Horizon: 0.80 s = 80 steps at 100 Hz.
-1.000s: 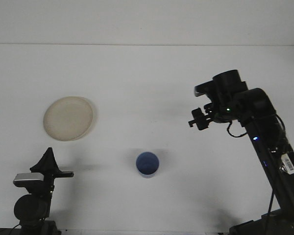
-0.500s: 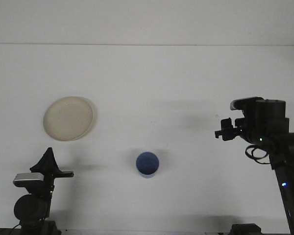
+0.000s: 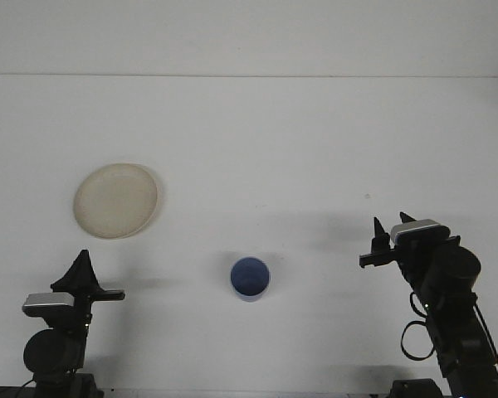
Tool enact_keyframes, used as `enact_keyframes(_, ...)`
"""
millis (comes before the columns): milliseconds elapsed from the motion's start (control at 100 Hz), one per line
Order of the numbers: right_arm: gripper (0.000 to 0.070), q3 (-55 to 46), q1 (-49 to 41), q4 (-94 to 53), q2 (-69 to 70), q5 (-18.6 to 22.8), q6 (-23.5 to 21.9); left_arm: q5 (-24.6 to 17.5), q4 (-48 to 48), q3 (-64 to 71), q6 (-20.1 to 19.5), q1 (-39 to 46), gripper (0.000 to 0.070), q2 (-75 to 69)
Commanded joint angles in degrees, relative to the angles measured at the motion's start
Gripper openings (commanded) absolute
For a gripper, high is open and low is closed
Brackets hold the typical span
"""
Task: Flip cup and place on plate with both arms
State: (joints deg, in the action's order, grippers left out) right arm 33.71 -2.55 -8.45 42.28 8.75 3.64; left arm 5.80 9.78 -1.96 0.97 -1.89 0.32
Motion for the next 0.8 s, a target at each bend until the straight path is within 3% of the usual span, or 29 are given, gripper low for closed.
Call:
enact_keyframes(0, 0.0357, -2.4, 0.04, 4.96, -0.2, -0.55, -0.02, -0.13, 0.61, 1.11, -0.07, 0.04, 0.0011, -0.04)
enact_keyframes(790, 0.0357, -5.44, 0.04, 12.09, 0.09, -1.68, -1.7, -0.13, 0.61, 1.11, -0.09, 0.04, 0.0011, -0.04)
